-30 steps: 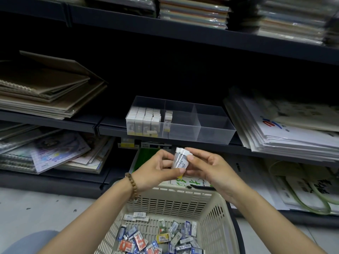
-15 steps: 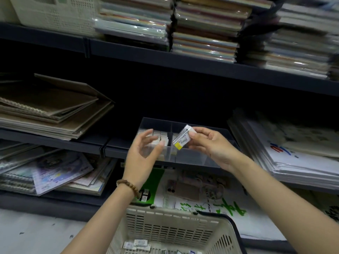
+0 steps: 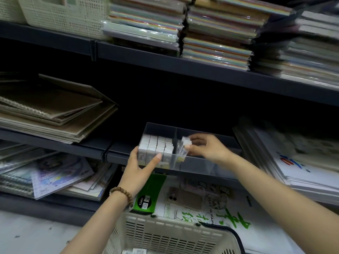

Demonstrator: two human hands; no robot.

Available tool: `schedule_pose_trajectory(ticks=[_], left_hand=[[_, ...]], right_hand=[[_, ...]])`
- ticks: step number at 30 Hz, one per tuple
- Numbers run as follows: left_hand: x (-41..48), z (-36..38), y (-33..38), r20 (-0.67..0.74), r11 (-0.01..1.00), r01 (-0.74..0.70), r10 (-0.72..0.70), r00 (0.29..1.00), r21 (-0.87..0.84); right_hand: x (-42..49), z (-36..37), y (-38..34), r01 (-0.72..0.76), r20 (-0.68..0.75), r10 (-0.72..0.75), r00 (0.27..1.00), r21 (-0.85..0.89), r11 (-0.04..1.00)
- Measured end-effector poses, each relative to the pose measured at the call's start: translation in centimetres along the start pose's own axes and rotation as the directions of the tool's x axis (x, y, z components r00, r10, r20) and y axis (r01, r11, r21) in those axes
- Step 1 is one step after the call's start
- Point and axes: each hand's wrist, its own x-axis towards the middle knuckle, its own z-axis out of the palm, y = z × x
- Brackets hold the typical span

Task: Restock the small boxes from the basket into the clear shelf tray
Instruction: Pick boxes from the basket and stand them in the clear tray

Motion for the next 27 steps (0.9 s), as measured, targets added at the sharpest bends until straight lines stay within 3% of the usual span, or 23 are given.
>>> schedule_pose_trajectory(ticks=[2, 4, 10, 20, 23, 27], left_hand=[[-0.1, 0.1, 0.0, 0.002, 1.000, -0.011, 0.011, 1.000, 0.021], [-0.2, 0.1, 0.0, 0.003, 0.999, -0.021, 0.021, 1.000, 0.028], [-0.2, 0.1, 0.0, 0.003, 1.000, -0.010, 0.010, 1.000, 0.018], [-0.2, -0.1, 0.0, 0.031, 0.999, -0.033, 0.032, 0.999, 0.019], [-0.3, -0.2, -0.2, 0.040, 0.997, -0.043, 0.041, 0.998, 0.058], [-1.1, -0.6, -1.4, 0.049, 0.991, -0.065, 0.059, 0.997, 0.114]], right_hand=[[0.1, 0.6, 0.5, 0.031, 0.006, -0.030, 1.000, -0.195, 0.980], [0.2, 0.9, 0.6, 0.018, 0.008, -0.016, 1.000, -0.244, 0.970], [0.9, 0.6, 0.2, -0.114, 0.077, 0.120, 0.990, -0.081, 0.990], [1.4, 1.1, -0.5, -0.241, 0.128, 0.258, 0.958, -0.132, 0.961], [0.2, 0.9, -1.1, -0.203, 0.142, 0.223, 0.964, -0.143, 0.969], [-3.2, 0.4, -1.4, -0.023, -0.055, 0.019, 0.998, -0.080, 0.996]])
